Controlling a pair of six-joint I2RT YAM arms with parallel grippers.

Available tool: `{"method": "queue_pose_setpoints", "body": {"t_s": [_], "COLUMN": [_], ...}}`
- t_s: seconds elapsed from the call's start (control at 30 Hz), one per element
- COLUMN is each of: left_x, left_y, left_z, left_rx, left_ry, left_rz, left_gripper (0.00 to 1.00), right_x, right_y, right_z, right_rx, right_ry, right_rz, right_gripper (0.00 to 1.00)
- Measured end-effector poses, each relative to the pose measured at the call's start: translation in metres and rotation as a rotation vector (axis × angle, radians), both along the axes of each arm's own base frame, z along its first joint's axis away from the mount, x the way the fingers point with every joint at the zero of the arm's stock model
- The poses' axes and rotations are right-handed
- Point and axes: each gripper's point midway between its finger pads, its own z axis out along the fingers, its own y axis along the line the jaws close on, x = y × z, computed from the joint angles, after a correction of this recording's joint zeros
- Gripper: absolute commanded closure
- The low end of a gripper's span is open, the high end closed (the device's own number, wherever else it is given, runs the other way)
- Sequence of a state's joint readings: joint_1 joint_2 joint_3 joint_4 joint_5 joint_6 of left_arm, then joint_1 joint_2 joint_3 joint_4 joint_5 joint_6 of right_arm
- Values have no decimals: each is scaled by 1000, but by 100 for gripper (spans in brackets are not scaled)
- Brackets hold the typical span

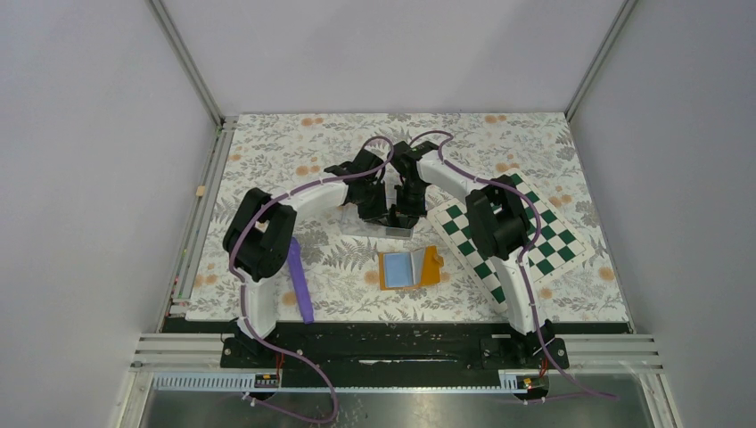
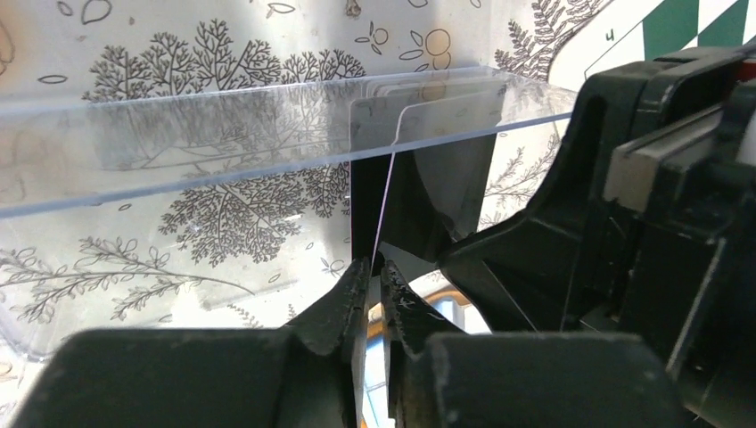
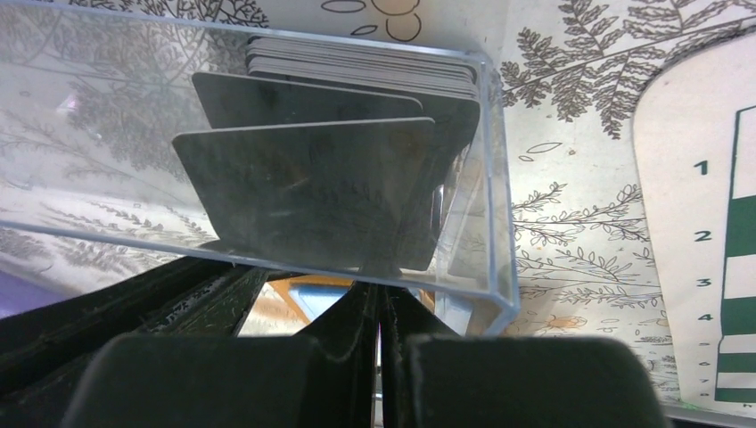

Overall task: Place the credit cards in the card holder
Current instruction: Pick up the credit card from the storage box.

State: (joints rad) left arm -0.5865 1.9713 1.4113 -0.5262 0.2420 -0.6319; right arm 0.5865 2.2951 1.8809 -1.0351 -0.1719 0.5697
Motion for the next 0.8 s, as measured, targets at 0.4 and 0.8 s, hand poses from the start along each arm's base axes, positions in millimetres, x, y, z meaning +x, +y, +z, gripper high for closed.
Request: {"method": "queue_pose_setpoints", "body": {"t_s": [0.4,0.8], "left_x": [-6,-9], "left_y": [-12,-16], "left_z": [-10,-14], "left_rx": [-125,-268], "left_ry": [17,33], "left_rz": [-11,8], "left_gripper": [88,89], "right_x": [-7,-10], "right_y": [-11,-17], "right_z": [0,0], "right_rx": [-21,-35], "right_ry": [38,47], "right_rz": [-8,4], "right_gripper": [100,100]}}
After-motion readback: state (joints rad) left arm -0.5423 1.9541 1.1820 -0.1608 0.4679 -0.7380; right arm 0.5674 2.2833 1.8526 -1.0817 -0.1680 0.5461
